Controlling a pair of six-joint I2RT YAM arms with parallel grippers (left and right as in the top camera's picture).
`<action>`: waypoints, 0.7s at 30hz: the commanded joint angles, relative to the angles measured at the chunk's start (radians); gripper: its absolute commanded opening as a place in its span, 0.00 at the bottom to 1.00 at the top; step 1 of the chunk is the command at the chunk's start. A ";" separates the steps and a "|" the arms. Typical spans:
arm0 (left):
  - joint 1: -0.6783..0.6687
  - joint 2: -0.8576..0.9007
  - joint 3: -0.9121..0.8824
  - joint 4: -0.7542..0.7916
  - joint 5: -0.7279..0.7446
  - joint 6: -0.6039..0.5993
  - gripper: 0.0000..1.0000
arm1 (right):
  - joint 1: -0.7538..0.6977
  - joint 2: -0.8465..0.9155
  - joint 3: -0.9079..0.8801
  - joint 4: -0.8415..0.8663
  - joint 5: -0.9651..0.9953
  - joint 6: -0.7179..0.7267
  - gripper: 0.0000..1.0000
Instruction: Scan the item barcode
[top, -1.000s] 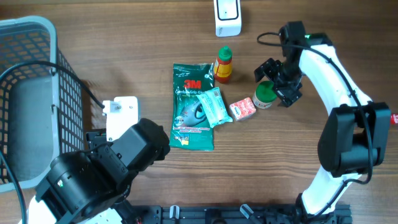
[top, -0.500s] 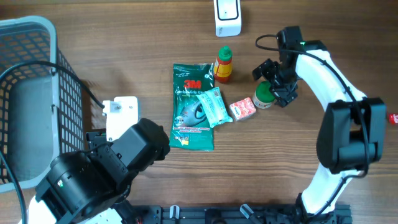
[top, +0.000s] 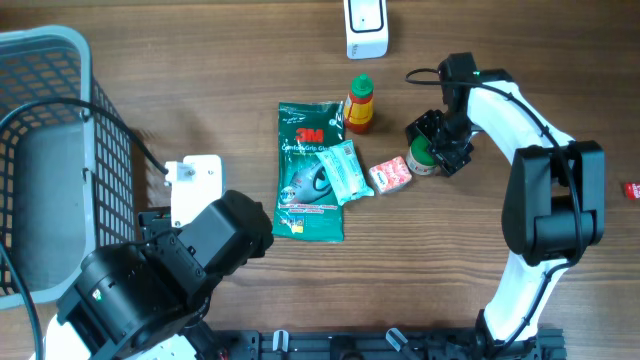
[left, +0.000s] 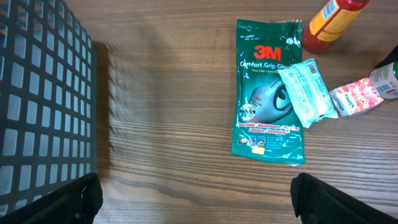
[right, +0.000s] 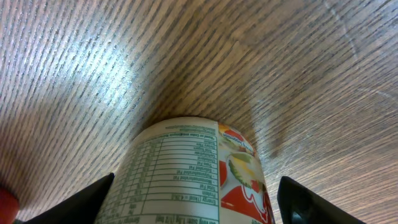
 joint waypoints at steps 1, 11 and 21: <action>-0.003 -0.002 -0.003 0.003 -0.016 -0.017 1.00 | 0.000 0.014 -0.005 0.002 0.003 0.004 0.77; -0.003 -0.002 -0.003 0.003 -0.016 -0.017 1.00 | -0.016 -0.010 0.089 -0.092 -0.176 -0.198 0.71; -0.003 -0.002 -0.003 0.003 -0.016 -0.017 1.00 | -0.086 -0.055 0.119 -0.228 -0.647 -0.451 0.71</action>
